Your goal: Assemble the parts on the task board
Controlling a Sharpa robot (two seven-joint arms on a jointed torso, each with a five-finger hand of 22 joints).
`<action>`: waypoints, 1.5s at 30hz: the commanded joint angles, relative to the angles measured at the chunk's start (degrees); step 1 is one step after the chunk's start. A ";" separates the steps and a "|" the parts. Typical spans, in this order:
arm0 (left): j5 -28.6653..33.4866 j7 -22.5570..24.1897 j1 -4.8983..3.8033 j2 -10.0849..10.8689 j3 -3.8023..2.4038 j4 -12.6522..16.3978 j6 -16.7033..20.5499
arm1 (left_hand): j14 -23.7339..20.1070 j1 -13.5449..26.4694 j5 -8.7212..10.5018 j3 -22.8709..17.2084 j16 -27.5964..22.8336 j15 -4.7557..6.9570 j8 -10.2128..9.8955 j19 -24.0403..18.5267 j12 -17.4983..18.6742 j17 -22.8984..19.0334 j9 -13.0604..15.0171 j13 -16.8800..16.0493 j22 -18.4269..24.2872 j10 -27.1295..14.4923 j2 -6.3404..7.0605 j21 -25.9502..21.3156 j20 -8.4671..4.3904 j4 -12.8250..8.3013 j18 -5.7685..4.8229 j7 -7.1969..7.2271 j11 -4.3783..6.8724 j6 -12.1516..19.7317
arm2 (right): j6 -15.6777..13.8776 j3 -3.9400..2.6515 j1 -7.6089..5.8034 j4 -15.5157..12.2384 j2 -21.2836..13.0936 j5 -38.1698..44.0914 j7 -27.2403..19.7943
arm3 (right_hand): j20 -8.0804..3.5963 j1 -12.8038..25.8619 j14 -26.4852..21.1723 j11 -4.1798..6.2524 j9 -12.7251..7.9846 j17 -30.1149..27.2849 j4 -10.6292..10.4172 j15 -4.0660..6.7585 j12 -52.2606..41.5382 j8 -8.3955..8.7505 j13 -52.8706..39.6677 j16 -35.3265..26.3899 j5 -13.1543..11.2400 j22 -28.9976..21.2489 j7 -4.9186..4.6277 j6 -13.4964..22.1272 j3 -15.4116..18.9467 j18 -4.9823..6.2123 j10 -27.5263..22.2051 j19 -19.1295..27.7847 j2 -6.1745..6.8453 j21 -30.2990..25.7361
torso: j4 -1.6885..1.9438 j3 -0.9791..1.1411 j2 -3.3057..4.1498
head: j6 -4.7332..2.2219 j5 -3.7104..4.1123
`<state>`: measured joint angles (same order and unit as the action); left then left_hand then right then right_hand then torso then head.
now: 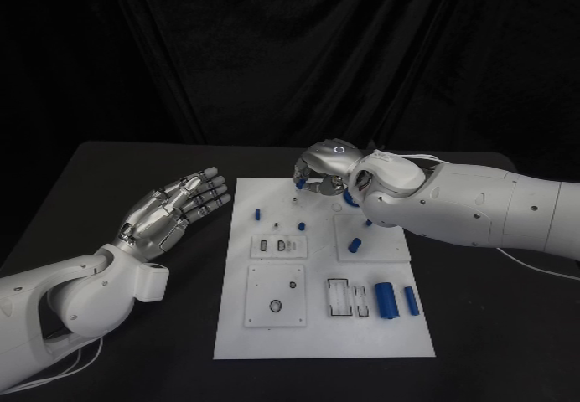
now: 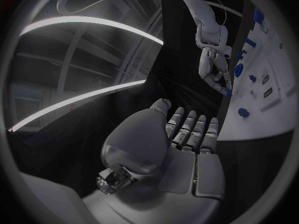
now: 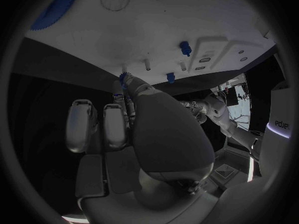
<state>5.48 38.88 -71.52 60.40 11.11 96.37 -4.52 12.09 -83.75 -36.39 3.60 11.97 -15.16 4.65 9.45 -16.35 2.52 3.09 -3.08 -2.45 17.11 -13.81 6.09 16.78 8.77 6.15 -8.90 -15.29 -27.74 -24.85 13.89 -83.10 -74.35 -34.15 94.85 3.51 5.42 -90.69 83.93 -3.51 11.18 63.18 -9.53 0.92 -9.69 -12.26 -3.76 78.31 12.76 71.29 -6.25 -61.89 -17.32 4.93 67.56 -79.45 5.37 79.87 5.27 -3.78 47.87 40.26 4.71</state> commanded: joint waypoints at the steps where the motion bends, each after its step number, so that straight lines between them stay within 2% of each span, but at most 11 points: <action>1: -0.03 12.82 -0.09 -0.02 -0.02 0.03 -0.97 | -0.19 0.41 0.02 -0.43 0.21 -0.09 -0.19 -0.25 0.12 0.04 -0.02 0.02 0.07 -0.27 0.02 -0.27 0.04 -0.02 -0.80 -0.49 0.04 0.15 | 0.50 -0.06 0.27 0.28 0.14 0.05 0.87 | -0.11 0.20 -0.09 -0.23 2.51 -0.02 0.08 -0.16 0.34 0.07 0.01 -0.34 0.06 -0.03 -0.66 -0.30 -0.14 -0.54 -0.24 0.20 0.17 -0.17 | 0.00 -0.05 0.01 | -0.01 -0.05; 23: 0.11 12.53 -0.09 -0.06 0.01 -0.18 -1.05 | -0.26 0.52 0.04 -0.71 0.25 -0.14 -0.25 -0.27 0.23 0.04 -0.04 0.05 0.08 -0.49 0.00 -0.28 0.04 -0.03 -0.83 -0.56 0.03 0.28 | 0.86 -0.11 0.92 1.88 1.56 0.05 0.80 | 0.02 0.45 -0.13 -0.39 2.57 -0.05 0.00 -0.30 0.83 0.35 -0.03 -0.39 0.04 0.04 -0.77 -0.06 -0.23 -0.55 -0.35 0.20 0.23 -0.19 | -0.01 -0.02 0.02 | 0.17 0.05; 29: 0.52 12.44 -0.09 -0.06 0.02 -0.17 -1.09 | -0.26 0.57 0.06 -0.84 0.29 -0.17 -0.25 -0.29 0.21 0.05 -0.02 0.05 0.09 -0.52 0.00 -0.30 0.04 -0.04 -0.85 -0.61 0.04 0.17 | 1.93 -0.12 0.94 2.28 1.83 0.05 1.26 | 0.30 0.54 -0.26 -0.75 2.52 -0.19 0.09 -0.60 2.03 1.31 -0.05 -0.54 0.12 0.07 -0.99 1.01 -0.68 -0.53 -0.99 0.29 0.40 -0.29 | -0.05 -0.04 0.02 | 0.17 0.03; 34: 0.60 12.38 -0.09 -0.06 0.03 -0.19 -1.15 | -0.26 0.57 0.06 -0.84 0.29 -0.17 -0.25 -0.29 0.21 0.05 -0.02 0.05 0.09 -0.52 0.00 -0.30 0.04 -0.04 -0.85 -0.61 0.04 0.17 | 2.57 -0.12 0.95 2.57 2.07 0.05 1.54 | 0.84 0.82 -0.52 -1.53 1.94 -0.49 0.04 -1.24 3.56 3.36 -0.01 -0.79 0.21 -0.13 -1.16 3.66 -1.41 -0.47 -2.73 0.58 0.84 -0.57 | -0.04 -0.04 0.01 | 0.23 0.09; 37: 0.61 12.37 -0.09 -0.07 0.03 -0.21 -1.18 | -0.27 0.60 0.07 -0.92 0.31 -0.18 -0.26 -0.29 0.17 0.05 -0.03 0.04 0.09 -0.51 0.01 -0.30 0.04 -0.05 -0.86 -0.64 0.03 0.19 | 2.78 -0.12 0.95 2.64 2.14 0.05 1.76 | 1.42 1.09 -0.83 -2.39 1.25 -1.01 -0.11 -1.97 4.88 5.06 0.06 -1.12 0.22 -0.52 -0.70 5.97 -2.05 -0.38 -4.72 0.94 1.34 -0.92 | -0.04 -0.04 0.01 | 0.23 0.09; 39: 0.62 12.36 -0.09 -0.07 0.04 -0.22 -1.20 | -0.27 0.60 0.07 -0.92 0.31 -0.18 -0.26 -0.29 0.17 0.05 -0.03 0.04 0.09 -0.51 0.01 -0.30 0.04 -0.05 -0.86 -0.64 0.03 0.19 | 2.85 -0.12 0.96 2.69 2.18 0.05 2.02 | 2.01 1.27 -1.14 -3.16 0.36 -1.48 -0.12 -2.55 6.13 6.88 0.13 -1.40 0.18 -0.82 -0.11 8.66 -2.48 -0.28 -7.81 1.26 2.00 -1.22 | -0.01 -0.04 0.02 | 0.24 0.13; 41: 0.63 12.34 -0.09 -0.09 0.04 -0.26 -1.22 | -0.27 0.60 0.07 -0.92 0.31 -0.18 -0.26 -0.29 0.17 0.05 -0.03 0.04 0.09 -0.51 0.01 -0.30 0.04 -0.05 -0.86 -0.64 0.03 0.19 | 2.67 -0.12 0.96 2.72 2.15 0.05 2.17 | 1.93 1.30 -1.96 -3.62 -0.84 -2.98 0.24 -2.21 6.23 8.69 0.22 -2.29 -0.02 -2.21 1.30 12.46 -2.42 0.15 -12.48 2.32 2.56 -2.23 | -0.01 -0.04 0.00 | 0.26 0.12; 43: 0.63 12.32 -0.09 -0.09 0.05 -0.28 -1.25 | -0.27 0.60 0.07 -0.92 0.31 -0.18 -0.26 -0.29 0.17 0.05 -0.03 0.04 0.09 -0.51 0.01 -0.30 0.04 -0.05 -0.86 -0.64 0.03 0.19 | 2.22 -0.12 0.96 2.71 2.06 0.05 2.14 | 1.75 1.50 -2.57 -3.87 -1.83 -3.74 0.69 -1.89 6.07 8.71 0.08 -2.79 -0.31 -2.97 1.85 15.03 -1.85 0.32 -15.58 3.03 2.62 -2.92 | -0.05 -0.03 -0.01 | 0.31 0.06; 44: 0.63 12.31 -0.09 -0.07 0.06 -0.29 -1.26 | -0.27 0.63 0.08 -0.97 0.34 -0.19 -0.26 -0.30 0.20 0.06 -0.02 0.05 0.10 -0.57 0.05 -0.31 0.04 -0.07 -0.87 -0.68 0.01 0.19 | 1.85 -0.13 0.95 2.68 1.96 0.05 2.05 | 1.59 1.61 -2.79 -3.87 -2.40 -3.90 1.01 -1.74 5.91 8.66 0.00 -2.93 -0.39 -3.20 2.42 16.31 -1.39 0.39 -16.91 3.30 2.48 -3.22 | -0.05 -0.03 -0.01 | 0.31 0.06; 45: 0.63 12.30 -0.09 -0.03 0.06 -0.29 -1.25 | -0.27 0.63 0.08 -0.97 0.34 -0.19 -0.26 -0.30 0.20 0.06 -0.02 0.05 0.10 -0.57 0.05 -0.31 0.04 -0.07 -0.87 -0.68 0.01 0.19 | 1.45 -0.14 0.95 2.62 1.84 0.05 1.91 | 1.57 1.62 -2.81 -3.87 -2.46 -3.95 1.05 -1.73 5.90 8.67 0.00 -2.95 -0.40 -3.20 2.45 16.42 -1.34 0.39 -17.03 3.31 2.45 -3.23 | -0.06 -0.02 0.01 | 0.36 -0.03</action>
<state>6.04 38.88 -71.52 60.37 11.18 96.06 -4.73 12.10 -83.75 -36.39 2.89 11.97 -15.16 4.65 9.46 -16.35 2.52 3.09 -3.08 -2.41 17.11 -13.81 6.09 16.78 8.69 6.15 -8.90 -15.28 -27.74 -22.61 13.81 -82.28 -71.70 -32.12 94.77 4.11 6.97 -89.26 81.42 -7.37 8.84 59.29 -8.67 -0.68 -3.59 -3.71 -3.69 75.48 12.55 68.15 -3.92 -45.82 -18.65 4.93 50.92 -76.46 7.39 76.77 5.23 -3.82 47.88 40.57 4.80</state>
